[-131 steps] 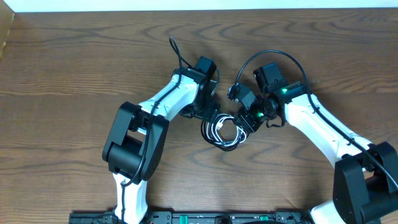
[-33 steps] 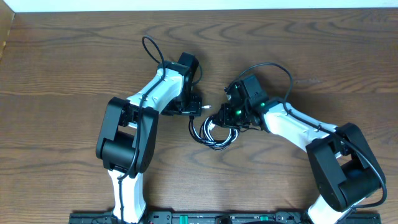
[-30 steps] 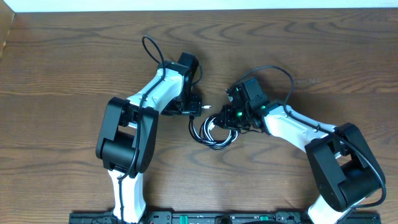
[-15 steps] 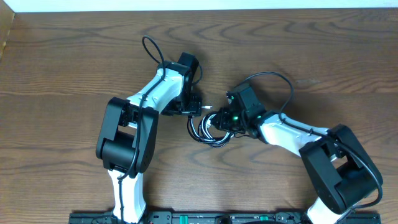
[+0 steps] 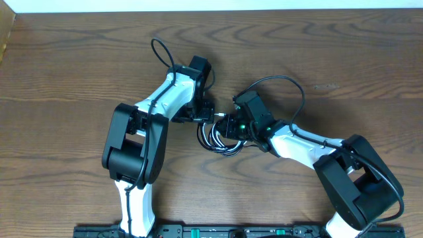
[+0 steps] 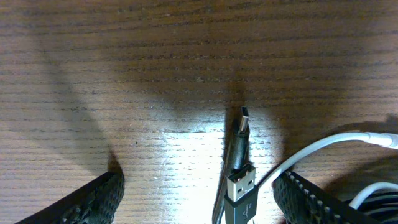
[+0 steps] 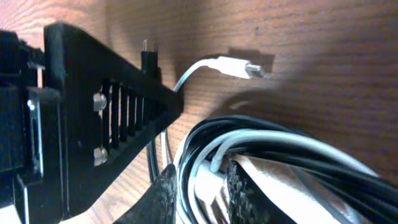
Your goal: Untangle cables
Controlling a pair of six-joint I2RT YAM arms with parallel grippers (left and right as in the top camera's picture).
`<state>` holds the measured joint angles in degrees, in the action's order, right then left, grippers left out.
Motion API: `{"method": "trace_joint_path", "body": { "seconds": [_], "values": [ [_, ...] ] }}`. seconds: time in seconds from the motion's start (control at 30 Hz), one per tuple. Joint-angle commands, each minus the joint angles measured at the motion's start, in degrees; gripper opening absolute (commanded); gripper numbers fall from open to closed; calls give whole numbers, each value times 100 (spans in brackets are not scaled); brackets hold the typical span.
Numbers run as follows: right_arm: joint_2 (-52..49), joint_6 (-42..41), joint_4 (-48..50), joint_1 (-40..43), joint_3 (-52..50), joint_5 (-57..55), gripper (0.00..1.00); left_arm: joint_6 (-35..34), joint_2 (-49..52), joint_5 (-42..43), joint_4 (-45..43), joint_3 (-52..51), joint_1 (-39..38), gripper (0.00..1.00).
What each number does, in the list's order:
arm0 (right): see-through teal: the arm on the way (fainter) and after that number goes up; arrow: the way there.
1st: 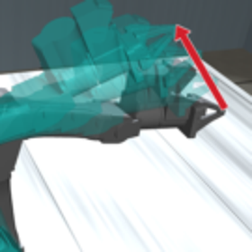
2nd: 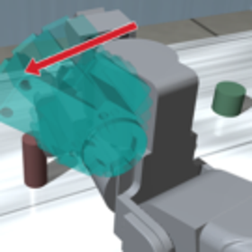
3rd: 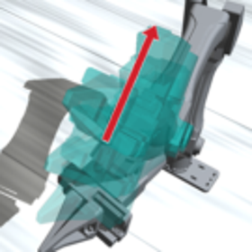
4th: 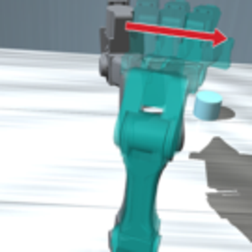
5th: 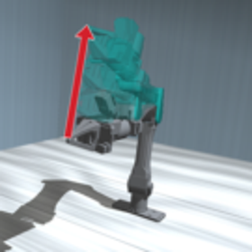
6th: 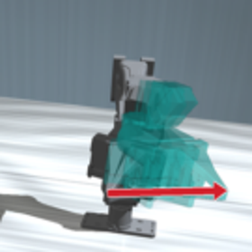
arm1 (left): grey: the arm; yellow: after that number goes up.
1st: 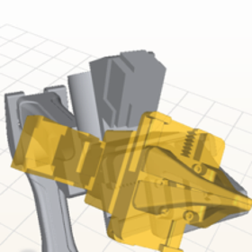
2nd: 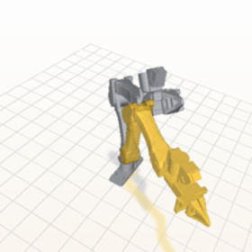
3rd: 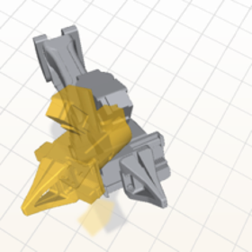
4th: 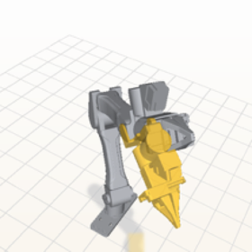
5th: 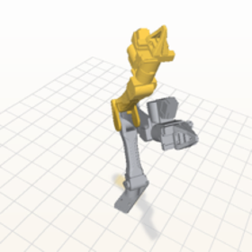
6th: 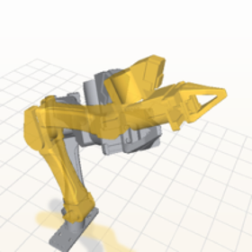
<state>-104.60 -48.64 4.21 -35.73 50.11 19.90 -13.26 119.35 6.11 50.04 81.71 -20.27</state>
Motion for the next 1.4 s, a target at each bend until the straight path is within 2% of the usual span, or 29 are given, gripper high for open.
{"method": "trace_joint_path", "body": {
  "seconds": [0.0, 0.2, 0.3, 0.43, 0.5, 0.87, 1.23, 1.37],
  "values": [
    [-4, -61, 48, -20, -31, -197, 23, 70, 240, 243, 22, -232, 48, 82],
    [-4, -55, 396, -15, -31, 26, 24, 70, 240, 243, 0, -232, 48, 82],
    [24, 334, 411, 33, -26, 295, 13, 72, 240, 243, 4, -232, 48, 82],
    [254, 564, 334, 203, -20, 446, 9, 72, 240, 240, 0, -232, 48, 82],
    [310, 557, 238, 243, -20, 446, 1, 72, 240, 227, -15, -232, 48, 82],
    [-92, -173, -470, -50, -20, -35, 1, 70, 240, 227, -11, -232, 48, 82],
    [-247, -188, 162, -48, -20, -304, 1, 72, 240, 227, -15, -232, 48, 82],
    [-245, 214, 815, 22, -20, -55, 1, 72, 240, 227, -13, -232, 48, 82]
  ]
}}
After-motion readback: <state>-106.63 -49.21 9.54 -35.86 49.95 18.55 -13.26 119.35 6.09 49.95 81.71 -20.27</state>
